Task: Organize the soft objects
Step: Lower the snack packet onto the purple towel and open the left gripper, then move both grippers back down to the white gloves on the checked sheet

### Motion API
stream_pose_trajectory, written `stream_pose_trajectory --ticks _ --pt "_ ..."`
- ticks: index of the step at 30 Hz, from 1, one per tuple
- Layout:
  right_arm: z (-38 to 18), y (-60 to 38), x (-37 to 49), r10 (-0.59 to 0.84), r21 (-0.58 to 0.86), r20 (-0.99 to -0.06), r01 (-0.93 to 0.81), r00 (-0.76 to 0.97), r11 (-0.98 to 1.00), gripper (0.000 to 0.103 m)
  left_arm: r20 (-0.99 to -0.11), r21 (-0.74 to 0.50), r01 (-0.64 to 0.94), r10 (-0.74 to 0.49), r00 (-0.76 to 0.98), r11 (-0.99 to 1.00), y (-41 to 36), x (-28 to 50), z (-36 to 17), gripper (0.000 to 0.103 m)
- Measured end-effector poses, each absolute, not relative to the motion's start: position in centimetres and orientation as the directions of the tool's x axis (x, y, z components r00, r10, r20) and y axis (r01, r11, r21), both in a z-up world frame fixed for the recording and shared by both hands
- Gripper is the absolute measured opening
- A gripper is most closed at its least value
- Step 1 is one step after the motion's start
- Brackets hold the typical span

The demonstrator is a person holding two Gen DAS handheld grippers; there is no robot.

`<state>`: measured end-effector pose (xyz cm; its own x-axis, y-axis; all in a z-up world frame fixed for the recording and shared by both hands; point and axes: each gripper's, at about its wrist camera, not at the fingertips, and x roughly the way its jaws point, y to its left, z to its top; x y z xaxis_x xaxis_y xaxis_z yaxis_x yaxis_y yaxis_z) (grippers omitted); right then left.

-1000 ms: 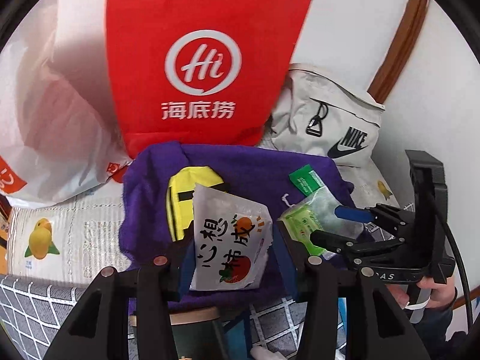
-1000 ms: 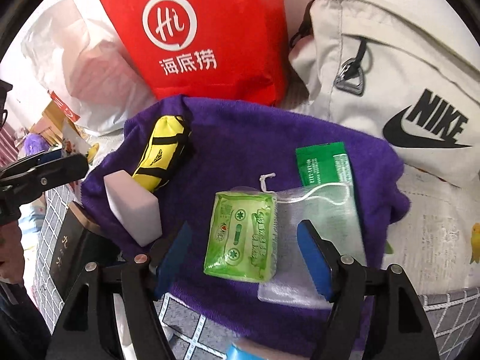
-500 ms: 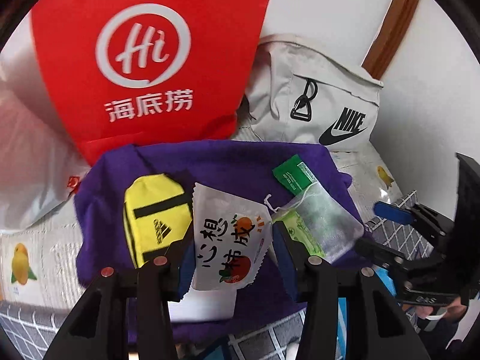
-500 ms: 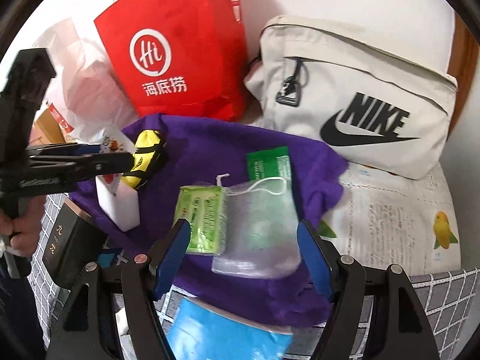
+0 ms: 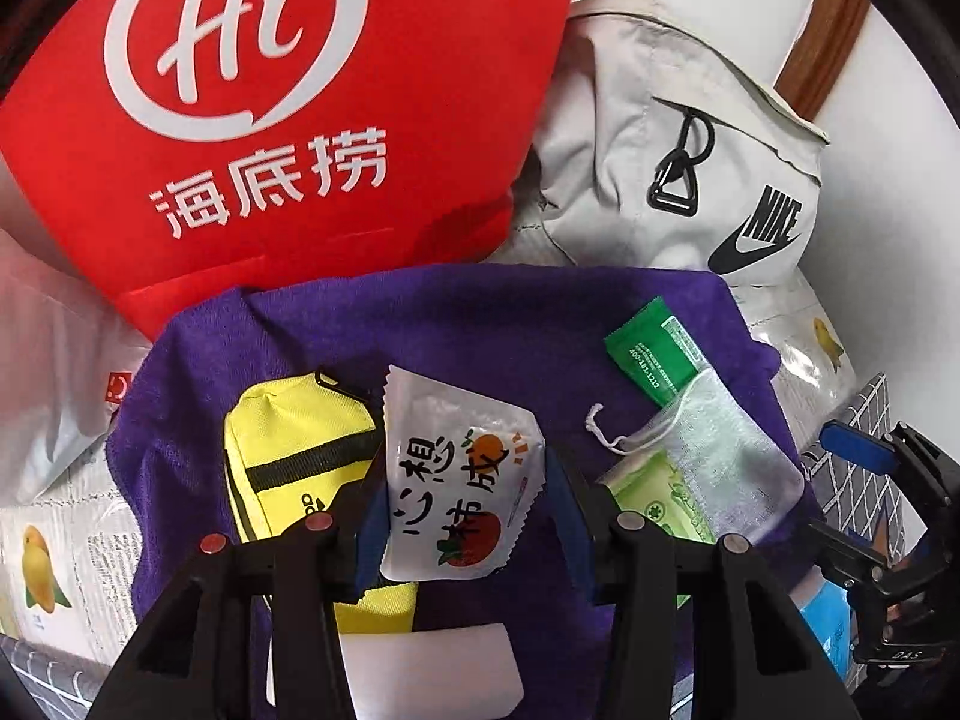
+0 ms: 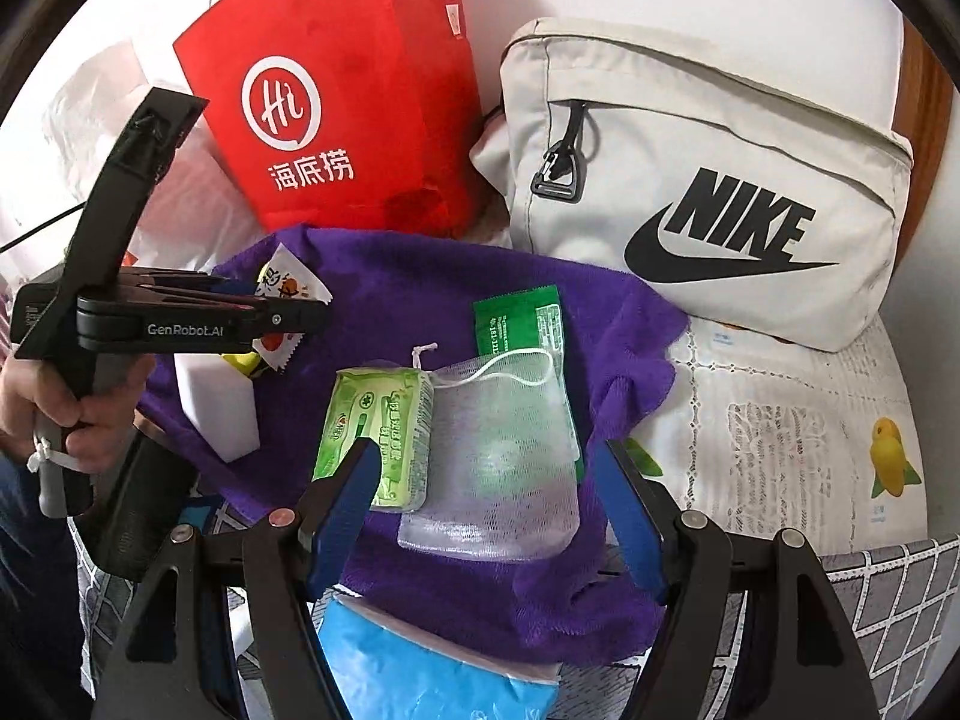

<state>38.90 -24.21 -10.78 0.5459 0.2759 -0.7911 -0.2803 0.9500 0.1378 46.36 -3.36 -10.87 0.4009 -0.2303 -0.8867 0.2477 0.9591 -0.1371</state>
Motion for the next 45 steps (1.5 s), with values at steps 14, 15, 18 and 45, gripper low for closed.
stream_pose_trajectory --ticks 14,15,18,45 --pt "-10.5 -23.6 38.5 0.277 0.130 -0.794 -0.294 0.541 0.947 0.073 -0.903 -0.054 0.187 -0.128 0.411 0.981 -2.8 45.8 -10.9 0.077" --pt "-10.3 -23.5 38.3 0.278 0.129 -0.793 -0.297 0.543 0.946 0.073 -0.899 -0.049 0.182 -0.122 0.420 0.982 -2.7 45.5 -10.5 0.077" --pt "-9.6 -23.0 37.5 0.285 0.128 -0.786 -0.306 0.549 0.943 0.073 -0.892 -0.053 0.175 -0.125 0.435 0.983 -2.3 44.5 -9.5 0.077" --pt "-7.6 -17.1 20.8 0.363 0.086 -0.778 -0.485 0.513 0.870 0.073 -0.819 -0.137 0.047 -0.140 0.556 0.989 3.5 24.2 -4.3 0.077"
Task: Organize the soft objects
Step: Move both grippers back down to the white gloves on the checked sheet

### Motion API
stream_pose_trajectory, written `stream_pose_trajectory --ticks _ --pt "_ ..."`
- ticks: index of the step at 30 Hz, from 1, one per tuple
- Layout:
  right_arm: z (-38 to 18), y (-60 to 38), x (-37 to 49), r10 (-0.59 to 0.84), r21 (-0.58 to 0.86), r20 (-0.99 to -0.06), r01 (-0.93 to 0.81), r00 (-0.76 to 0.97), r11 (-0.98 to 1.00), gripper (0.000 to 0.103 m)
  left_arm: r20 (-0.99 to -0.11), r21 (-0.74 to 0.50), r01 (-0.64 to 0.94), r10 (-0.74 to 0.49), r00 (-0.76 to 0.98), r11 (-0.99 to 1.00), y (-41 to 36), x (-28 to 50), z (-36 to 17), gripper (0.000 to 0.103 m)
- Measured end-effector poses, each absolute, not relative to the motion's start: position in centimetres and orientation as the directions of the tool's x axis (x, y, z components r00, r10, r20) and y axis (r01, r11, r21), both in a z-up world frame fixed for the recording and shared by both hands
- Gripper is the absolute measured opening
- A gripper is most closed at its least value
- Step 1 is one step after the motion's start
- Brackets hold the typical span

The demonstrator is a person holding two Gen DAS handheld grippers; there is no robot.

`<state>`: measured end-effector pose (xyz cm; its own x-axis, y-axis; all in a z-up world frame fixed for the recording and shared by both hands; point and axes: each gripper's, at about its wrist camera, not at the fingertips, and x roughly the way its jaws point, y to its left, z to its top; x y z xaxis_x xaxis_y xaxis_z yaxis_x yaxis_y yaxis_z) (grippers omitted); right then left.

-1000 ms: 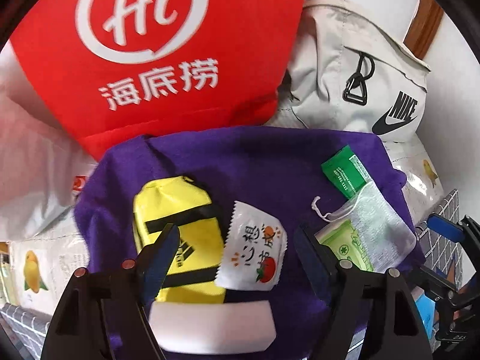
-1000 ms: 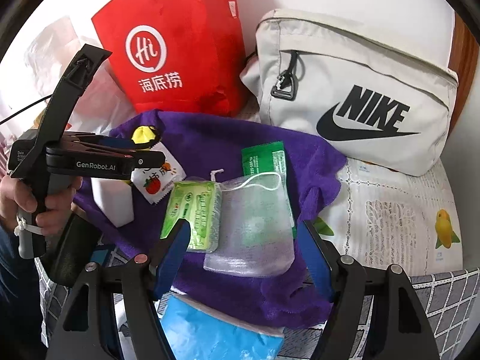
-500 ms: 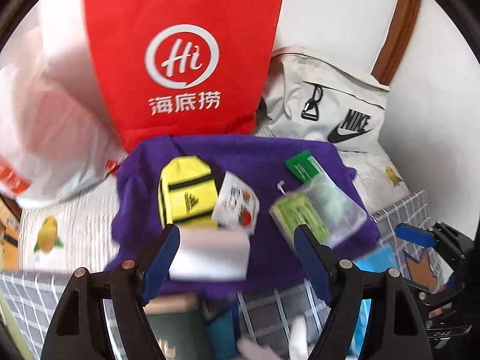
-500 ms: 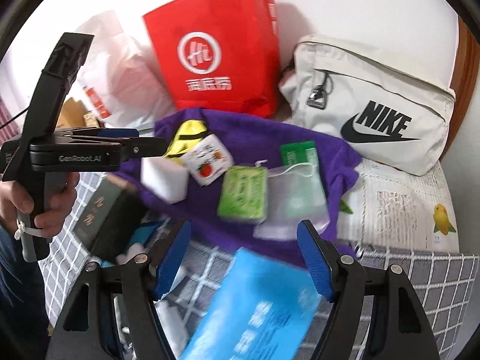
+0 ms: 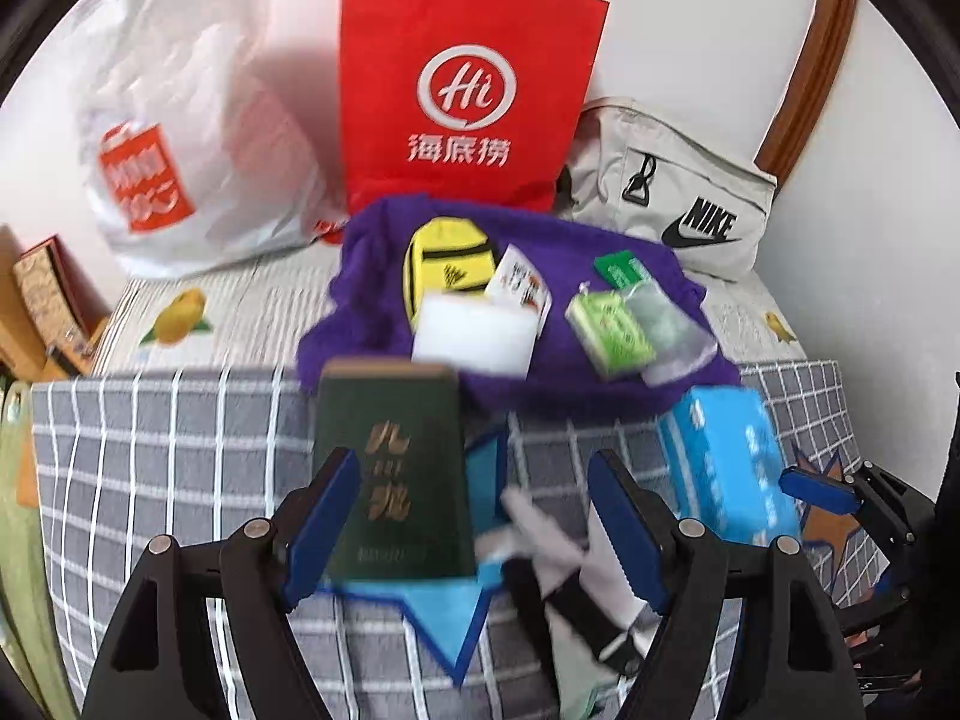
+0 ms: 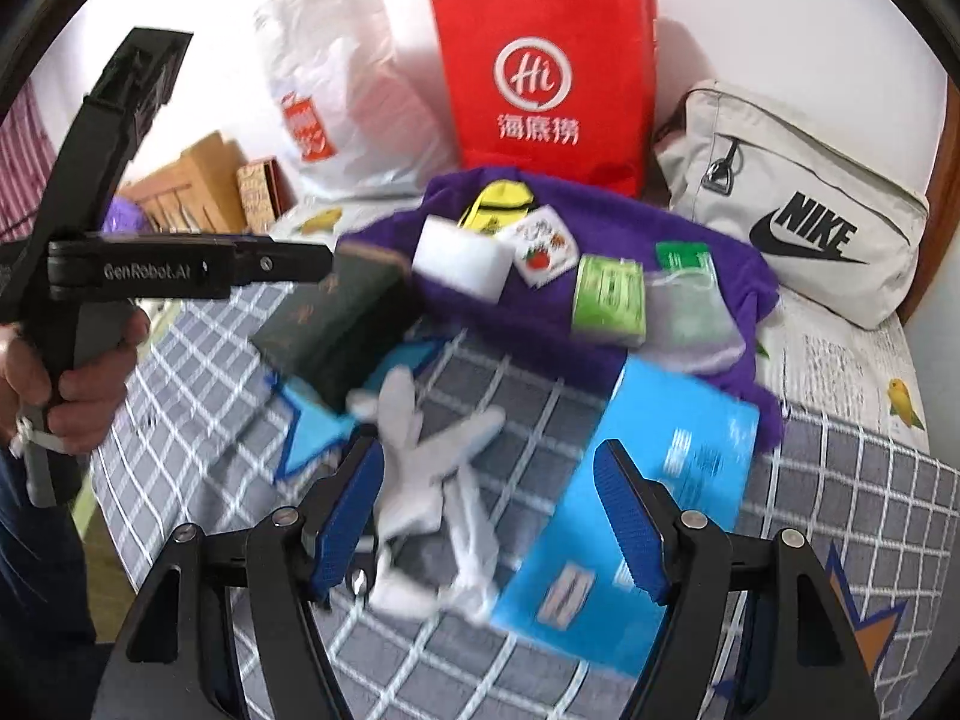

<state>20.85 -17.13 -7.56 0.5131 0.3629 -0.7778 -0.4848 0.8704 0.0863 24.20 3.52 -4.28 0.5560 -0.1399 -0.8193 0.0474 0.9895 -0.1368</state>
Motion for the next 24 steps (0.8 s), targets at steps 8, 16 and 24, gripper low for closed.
stream_pose_trajectory --ticks 8,16,24 --pt "-10.2 -16.8 15.5 0.350 0.047 -0.801 -0.531 0.486 0.846 0.046 -0.820 -0.173 0.058 -0.176 0.544 0.983 3.5 20.0 -6.5 0.077" --pt "-12.7 -16.1 14.6 0.312 0.043 -0.801 -0.471 0.511 0.881 0.044 -0.828 -0.202 0.068 -0.207 0.520 0.977 3.8 17.6 -8.4 0.077" --pt "-13.9 -15.1 15.5 0.250 -0.037 -0.792 -0.452 0.557 0.891 0.019 -0.825 -0.210 0.060 -0.210 0.524 0.976 4.7 16.6 -8.8 0.077"
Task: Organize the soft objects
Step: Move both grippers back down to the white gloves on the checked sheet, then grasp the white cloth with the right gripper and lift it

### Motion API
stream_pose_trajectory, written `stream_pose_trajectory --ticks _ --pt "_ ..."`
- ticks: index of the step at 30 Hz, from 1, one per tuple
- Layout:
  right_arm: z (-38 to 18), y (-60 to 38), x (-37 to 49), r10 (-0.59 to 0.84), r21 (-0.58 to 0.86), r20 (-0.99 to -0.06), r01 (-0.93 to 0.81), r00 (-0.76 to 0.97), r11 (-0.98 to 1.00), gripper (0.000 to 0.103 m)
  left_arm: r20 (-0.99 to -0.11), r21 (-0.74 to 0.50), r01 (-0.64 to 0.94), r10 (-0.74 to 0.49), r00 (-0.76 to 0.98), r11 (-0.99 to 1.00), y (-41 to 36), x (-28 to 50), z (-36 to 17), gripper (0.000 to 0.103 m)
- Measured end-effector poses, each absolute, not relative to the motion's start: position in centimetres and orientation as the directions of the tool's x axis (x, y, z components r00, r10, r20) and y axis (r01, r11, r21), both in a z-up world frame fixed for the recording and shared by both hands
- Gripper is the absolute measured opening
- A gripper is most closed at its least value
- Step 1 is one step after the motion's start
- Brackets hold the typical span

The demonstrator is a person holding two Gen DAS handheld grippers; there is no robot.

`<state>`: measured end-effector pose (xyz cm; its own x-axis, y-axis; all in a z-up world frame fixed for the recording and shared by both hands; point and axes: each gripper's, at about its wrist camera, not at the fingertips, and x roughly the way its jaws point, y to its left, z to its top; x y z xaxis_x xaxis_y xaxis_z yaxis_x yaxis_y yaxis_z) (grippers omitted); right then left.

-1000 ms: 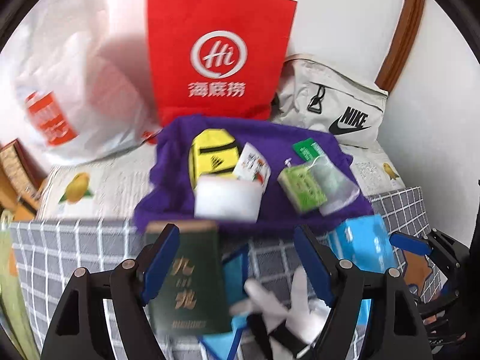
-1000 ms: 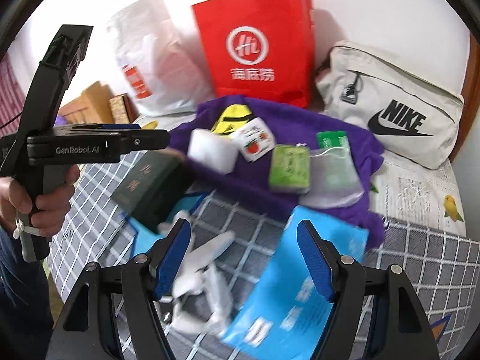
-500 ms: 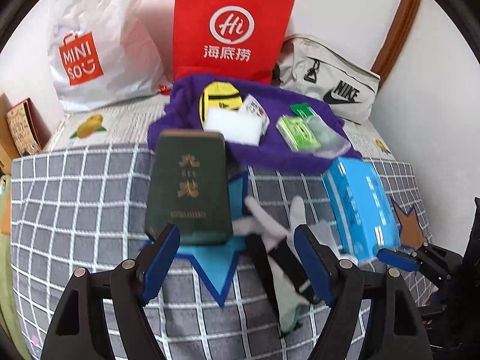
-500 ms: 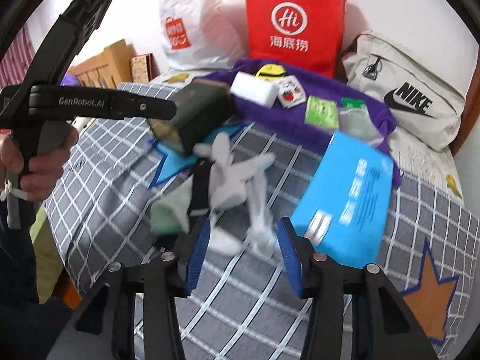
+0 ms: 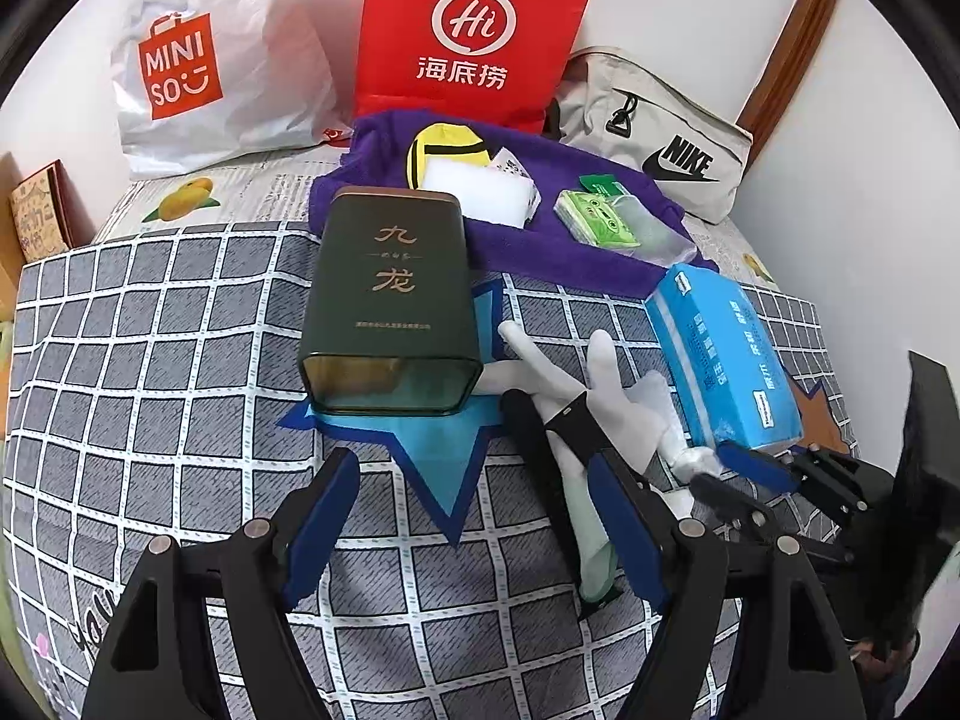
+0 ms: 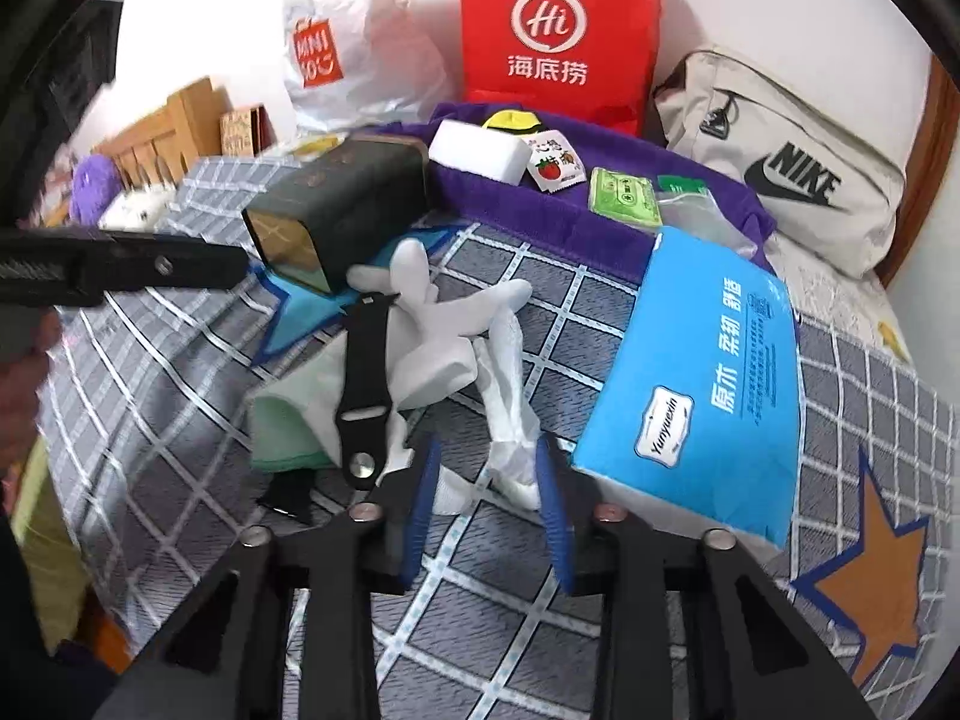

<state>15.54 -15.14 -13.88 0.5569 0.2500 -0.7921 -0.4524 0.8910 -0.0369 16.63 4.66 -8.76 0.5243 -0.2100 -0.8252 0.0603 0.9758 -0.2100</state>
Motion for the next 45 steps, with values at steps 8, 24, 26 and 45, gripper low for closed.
stream_pose_trajectory --ticks 8,24,26,45 --pt "-13.9 -16.0 15.3 0.212 -0.072 -0.786 -0.428 0.580 0.901 0.003 -0.831 -0.212 0.062 -0.213 0.513 0.975 4.6 16.8 -9.2 0.077" --pt "-13.4 -16.2 14.0 0.263 -0.043 -0.766 -0.456 0.586 0.889 0.006 -0.838 -0.210 0.091 -0.227 0.496 0.973 3.2 16.6 -9.8 0.077" --pt "-13.9 -15.8 14.3 0.241 -0.069 -0.775 -0.456 0.584 0.887 0.007 -0.838 -0.211 0.087 -0.226 0.496 0.974 3.3 16.6 -9.8 0.077" --pt "-14.3 -15.5 14.5 0.150 -0.171 -0.760 -0.418 0.632 0.892 0.003 -0.835 -0.228 0.085 -0.239 0.495 0.970 4.1 16.5 -9.9 0.077"
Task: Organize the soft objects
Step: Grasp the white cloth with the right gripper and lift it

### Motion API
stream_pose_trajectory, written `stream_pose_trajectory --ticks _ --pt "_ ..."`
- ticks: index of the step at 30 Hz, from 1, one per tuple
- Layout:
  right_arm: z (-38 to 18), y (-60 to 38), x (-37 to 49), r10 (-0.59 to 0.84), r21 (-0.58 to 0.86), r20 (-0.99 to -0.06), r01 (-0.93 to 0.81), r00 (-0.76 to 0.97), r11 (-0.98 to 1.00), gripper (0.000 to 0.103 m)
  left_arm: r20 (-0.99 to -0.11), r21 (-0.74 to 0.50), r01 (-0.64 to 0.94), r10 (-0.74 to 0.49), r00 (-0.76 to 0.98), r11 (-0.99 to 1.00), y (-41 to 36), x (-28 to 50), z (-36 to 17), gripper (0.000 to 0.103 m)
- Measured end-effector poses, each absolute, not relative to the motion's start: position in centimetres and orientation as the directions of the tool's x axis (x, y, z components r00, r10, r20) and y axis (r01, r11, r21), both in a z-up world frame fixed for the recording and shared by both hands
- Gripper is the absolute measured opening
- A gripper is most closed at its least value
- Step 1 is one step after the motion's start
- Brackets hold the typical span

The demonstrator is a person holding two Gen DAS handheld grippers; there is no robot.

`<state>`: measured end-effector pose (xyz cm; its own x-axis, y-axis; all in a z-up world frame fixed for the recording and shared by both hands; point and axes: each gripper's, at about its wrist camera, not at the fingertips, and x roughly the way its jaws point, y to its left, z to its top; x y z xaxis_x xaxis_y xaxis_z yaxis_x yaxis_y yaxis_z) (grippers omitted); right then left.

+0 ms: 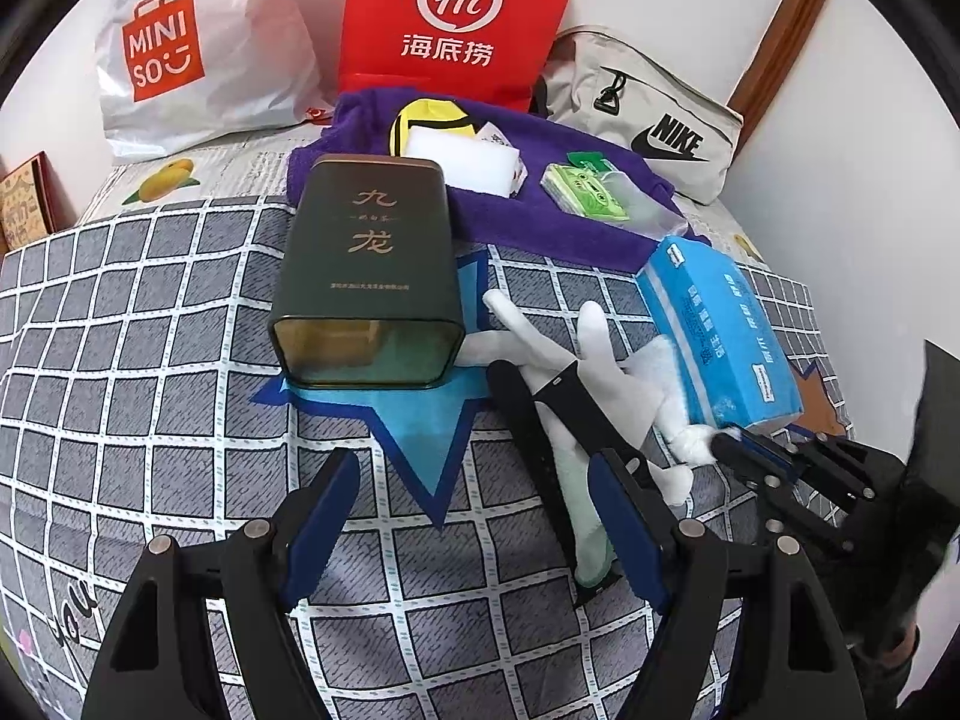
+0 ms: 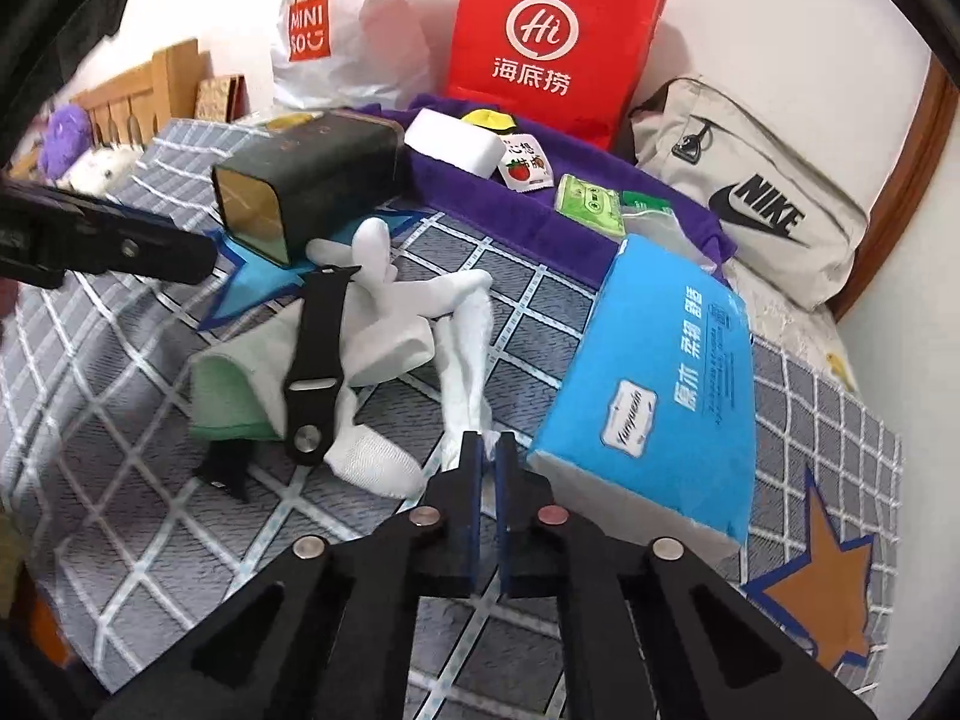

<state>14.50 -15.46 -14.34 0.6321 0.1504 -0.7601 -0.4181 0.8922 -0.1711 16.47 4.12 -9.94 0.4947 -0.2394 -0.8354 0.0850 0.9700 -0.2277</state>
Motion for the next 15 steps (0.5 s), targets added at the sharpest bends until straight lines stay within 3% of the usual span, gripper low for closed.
stream_pose_trajectory --ticks 8,12,14,15 --pt "-12.1 -18.0 10.9 0.292 -0.005 -0.771 -0.463 0.567 0.886 0.003 -0.837 -0.227 0.095 -0.244 0.489 0.969 3.3 16.5 -10.1 0.077" --pt "-13.1 -18.5 10.5 0.264 -0.010 -0.791 -0.444 0.551 0.896 0.004 -0.837 -0.229 0.102 -0.250 0.487 0.968 2.9 16.4 -10.1 0.077" --pt "-13.7 -18.7 10.8 0.254 -0.008 -0.799 -0.432 0.545 0.902 0.007 -0.841 -0.227 0.100 -0.247 0.481 0.969 2.8 16.3 -10.3 0.077" --pt "-14.1 -18.8 11.1 0.263 0.009 -0.803 -0.430 0.535 0.903 0.014 -0.843 -0.226 0.100 -0.246 0.479 0.969 2.8 16.2 -10.3 0.077"
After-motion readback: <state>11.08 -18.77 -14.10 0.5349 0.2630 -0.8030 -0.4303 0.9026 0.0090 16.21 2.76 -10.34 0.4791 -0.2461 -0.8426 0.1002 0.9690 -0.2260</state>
